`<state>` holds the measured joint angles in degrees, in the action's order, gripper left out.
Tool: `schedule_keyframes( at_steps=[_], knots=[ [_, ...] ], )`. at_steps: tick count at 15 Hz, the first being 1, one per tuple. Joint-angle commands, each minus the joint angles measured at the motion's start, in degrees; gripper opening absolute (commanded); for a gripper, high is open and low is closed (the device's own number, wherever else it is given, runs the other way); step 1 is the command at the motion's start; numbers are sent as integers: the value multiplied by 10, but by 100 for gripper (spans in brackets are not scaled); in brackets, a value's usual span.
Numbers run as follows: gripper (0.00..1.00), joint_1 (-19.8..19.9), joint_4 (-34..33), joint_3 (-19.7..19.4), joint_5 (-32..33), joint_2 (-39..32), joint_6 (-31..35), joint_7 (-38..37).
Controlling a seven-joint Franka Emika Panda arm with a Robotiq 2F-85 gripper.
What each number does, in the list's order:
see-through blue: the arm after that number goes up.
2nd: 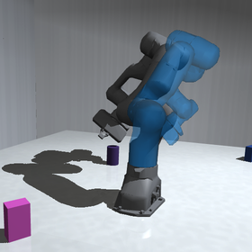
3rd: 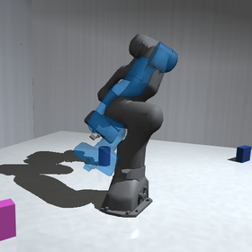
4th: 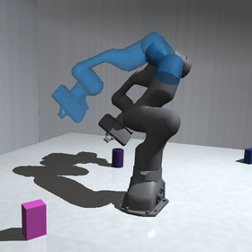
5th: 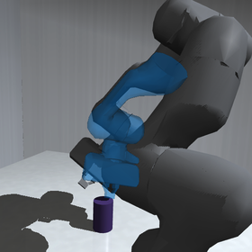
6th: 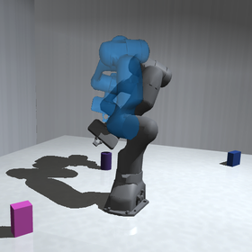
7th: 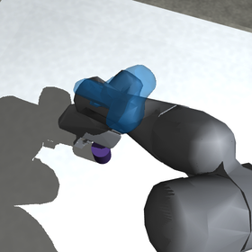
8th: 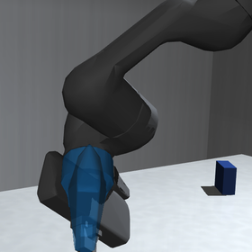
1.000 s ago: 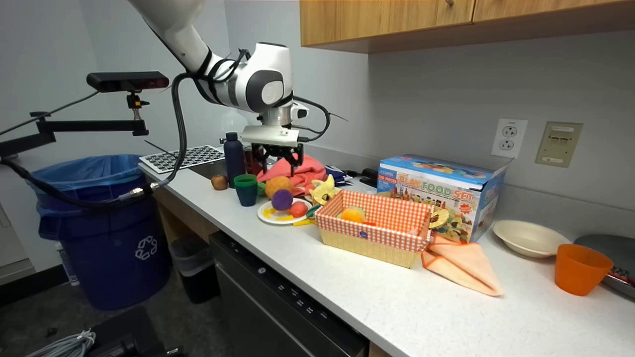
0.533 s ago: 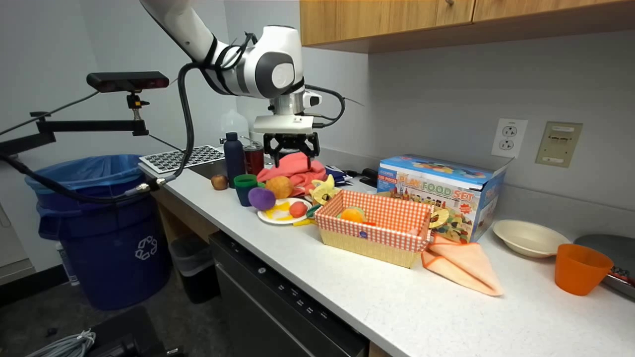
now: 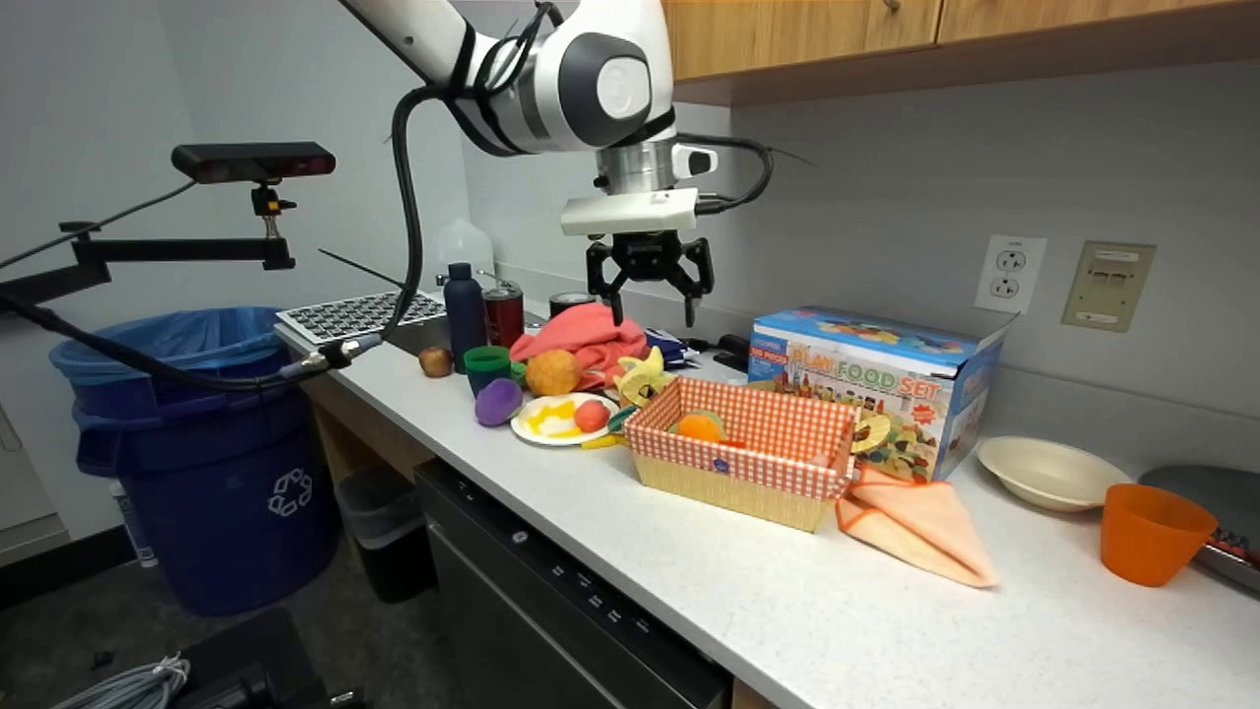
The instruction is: Put the purple and orange plushie on the plate respectively
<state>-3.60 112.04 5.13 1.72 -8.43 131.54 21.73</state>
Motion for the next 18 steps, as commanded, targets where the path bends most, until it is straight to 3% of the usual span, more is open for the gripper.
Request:
schedule_keyframes(
  at_steps=[1, 15, 18],
  knots=[
    [100, 19, -22, -16, 3, -27, -9, 1],
    [92, 37, -94, -20, 6, -201, 23, -11],
    [64, 40, -119, -19, 4, -227, 30, -15]
  ],
)
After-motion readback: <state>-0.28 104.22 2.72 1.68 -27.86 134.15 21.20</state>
